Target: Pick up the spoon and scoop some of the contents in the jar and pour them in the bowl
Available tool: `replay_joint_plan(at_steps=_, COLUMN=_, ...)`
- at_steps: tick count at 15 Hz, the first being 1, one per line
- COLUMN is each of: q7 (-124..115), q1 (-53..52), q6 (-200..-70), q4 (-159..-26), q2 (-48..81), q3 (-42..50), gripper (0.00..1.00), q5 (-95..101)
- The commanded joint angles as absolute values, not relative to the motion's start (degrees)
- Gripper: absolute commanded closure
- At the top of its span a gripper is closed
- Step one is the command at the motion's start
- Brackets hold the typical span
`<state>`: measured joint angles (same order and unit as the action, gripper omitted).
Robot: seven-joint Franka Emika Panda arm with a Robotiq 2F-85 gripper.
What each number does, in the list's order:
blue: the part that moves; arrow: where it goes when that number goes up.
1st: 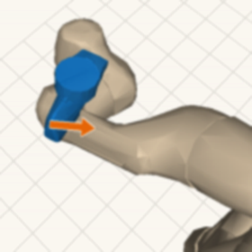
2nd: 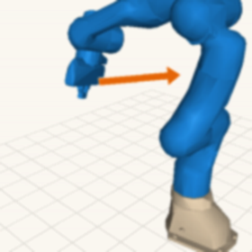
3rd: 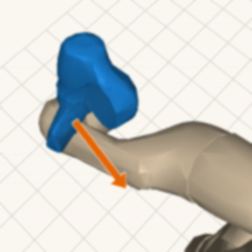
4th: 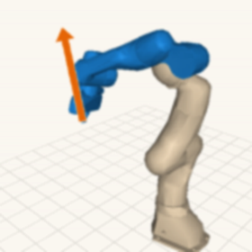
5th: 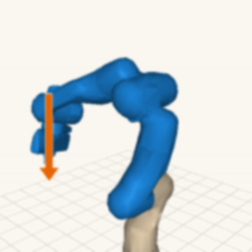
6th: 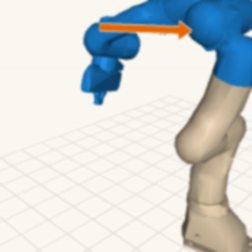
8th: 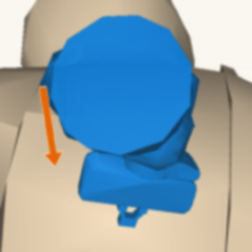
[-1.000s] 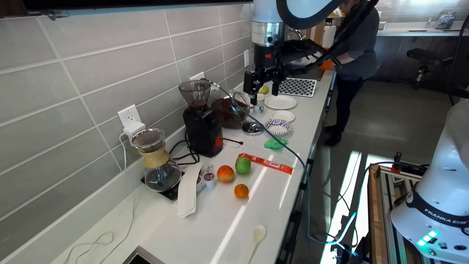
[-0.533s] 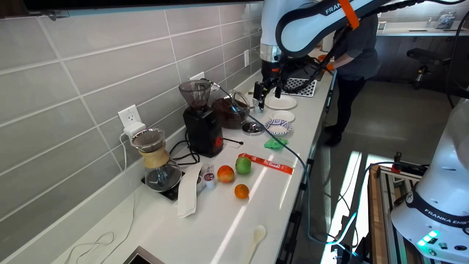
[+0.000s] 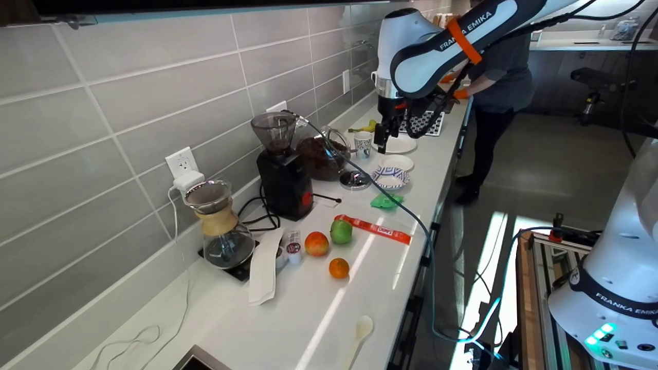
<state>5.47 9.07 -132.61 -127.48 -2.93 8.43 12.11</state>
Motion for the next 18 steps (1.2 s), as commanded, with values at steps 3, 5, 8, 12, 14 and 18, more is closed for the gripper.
replay_joint_plan(at_steps=3, q7=7.08, q1=9.96, q6=-133.85, q4=-126.79, q2=-0.9, q3=9.71, gripper=0.0, q5=12.51)
replay_joint_plan(at_steps=5, q7=7.16, q1=10.0, q6=-133.85, q4=-126.34, q2=-0.44, q3=9.68, gripper=0.0, q5=12.52)
replay_joint_plan(at_steps=8, q7=7.17, q1=9.94, q6=-133.85, q4=-126.13, q2=-0.41, q3=9.61, gripper=0.0, q5=12.52)
replay_joint_plan(at_steps=12, q7=8.62, q1=11.19, q6=-136.01, q4=-121.81, q2=4.63, q3=10.92, gripper=0.0, q5=12.76)
replay_joint_plan(at_steps=14, q7=12.03, q1=12.02, q6=-137.77, q4=-118.69, q2=8.21, q3=11.86, gripper=0.0, q5=12.76)
replay_joint_plan(at_steps=18, q7=20.38, q1=14.14, q6=-140.57, q4=-111.62, q2=15.56, q3=12.21, gripper=0.0, q5=12.07)
